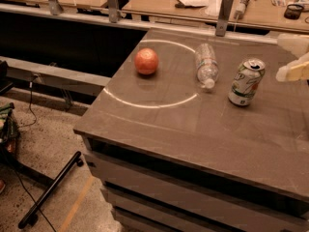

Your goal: Place 7up can upright

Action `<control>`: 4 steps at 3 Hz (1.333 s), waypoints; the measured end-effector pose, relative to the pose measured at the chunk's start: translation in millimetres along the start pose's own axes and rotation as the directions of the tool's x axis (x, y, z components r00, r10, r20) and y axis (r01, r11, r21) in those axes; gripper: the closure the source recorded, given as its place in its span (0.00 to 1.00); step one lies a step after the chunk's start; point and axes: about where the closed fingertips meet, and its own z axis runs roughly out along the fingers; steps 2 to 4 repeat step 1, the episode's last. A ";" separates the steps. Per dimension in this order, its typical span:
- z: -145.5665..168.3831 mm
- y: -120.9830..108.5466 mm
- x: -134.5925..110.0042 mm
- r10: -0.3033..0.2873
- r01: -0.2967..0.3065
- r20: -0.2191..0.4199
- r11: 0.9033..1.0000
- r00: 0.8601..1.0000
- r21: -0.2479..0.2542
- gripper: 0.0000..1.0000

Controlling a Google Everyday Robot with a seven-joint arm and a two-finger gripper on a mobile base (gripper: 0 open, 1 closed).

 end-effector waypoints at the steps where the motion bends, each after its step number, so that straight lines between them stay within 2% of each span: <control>1: 0.0 0.0 0.0 0.000 0.000 0.000 1.000 1.000 0.000 0.00; 4: 0.0 0.0 0.0 0.000 0.000 0.000 1.000 1.000 0.000 0.00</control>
Offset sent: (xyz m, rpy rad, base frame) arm 0.0000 0.0000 0.0000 0.0000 0.0000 0.0000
